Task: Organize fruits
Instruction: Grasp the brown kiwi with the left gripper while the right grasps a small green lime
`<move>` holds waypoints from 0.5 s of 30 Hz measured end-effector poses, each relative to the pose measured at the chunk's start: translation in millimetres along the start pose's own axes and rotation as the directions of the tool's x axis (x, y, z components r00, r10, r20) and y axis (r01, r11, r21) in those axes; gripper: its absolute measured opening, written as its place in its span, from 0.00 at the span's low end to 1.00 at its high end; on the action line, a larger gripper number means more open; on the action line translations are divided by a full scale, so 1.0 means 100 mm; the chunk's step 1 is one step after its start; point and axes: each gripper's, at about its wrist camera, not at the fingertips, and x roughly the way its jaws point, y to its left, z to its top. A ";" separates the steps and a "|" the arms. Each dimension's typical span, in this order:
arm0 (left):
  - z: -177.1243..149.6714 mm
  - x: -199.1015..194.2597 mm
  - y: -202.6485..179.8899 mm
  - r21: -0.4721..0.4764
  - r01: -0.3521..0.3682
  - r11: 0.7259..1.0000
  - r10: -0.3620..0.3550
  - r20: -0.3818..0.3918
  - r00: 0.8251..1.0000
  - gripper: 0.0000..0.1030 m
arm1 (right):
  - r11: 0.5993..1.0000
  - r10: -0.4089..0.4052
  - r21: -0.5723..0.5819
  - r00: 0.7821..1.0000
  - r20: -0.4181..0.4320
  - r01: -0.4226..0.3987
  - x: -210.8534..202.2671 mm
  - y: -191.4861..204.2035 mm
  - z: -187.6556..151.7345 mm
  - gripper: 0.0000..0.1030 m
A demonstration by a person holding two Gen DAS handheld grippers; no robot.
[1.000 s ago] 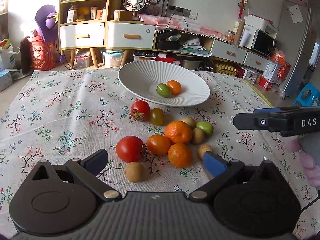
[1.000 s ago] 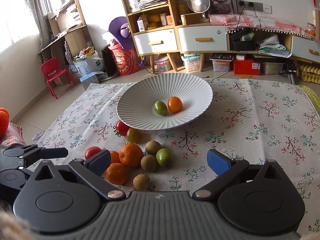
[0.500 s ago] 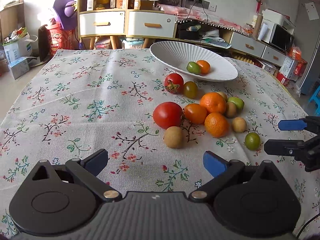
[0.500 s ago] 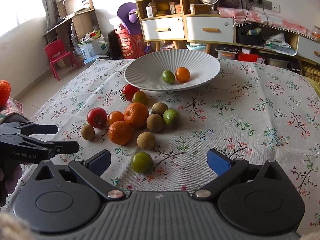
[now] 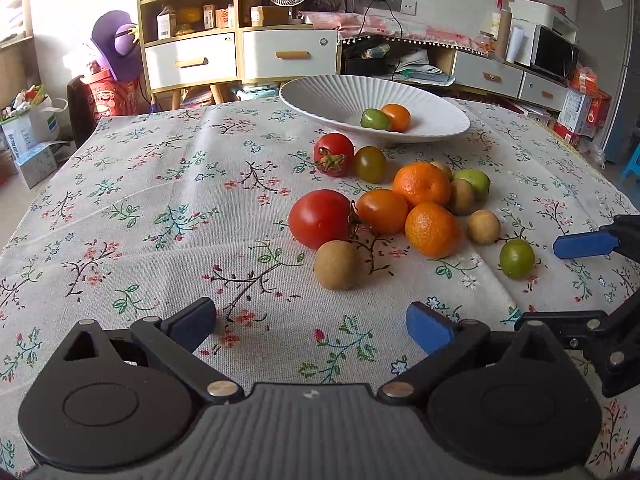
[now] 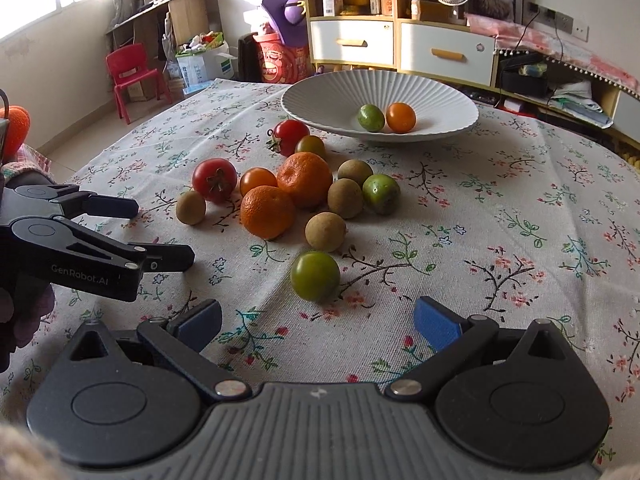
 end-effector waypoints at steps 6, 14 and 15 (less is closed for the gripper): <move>0.03 0.02 -0.05 -0.010 -0.002 1.000 0.002 0.001 1.000 0.95 | 0.997 -0.038 -0.069 0.999 0.003 0.038 0.04 0.08 -0.02 1.00; 0.09 0.03 -0.08 -0.045 0.031 0.999 -0.031 0.002 1.000 0.93 | 0.996 -0.046 -0.081 0.999 -0.004 0.046 0.05 0.10 0.03 0.94; 0.10 0.02 -0.08 -0.049 0.041 0.998 -0.041 0.004 0.999 0.92 | 0.996 -0.046 -0.079 0.999 -0.004 0.045 0.05 0.10 0.03 0.94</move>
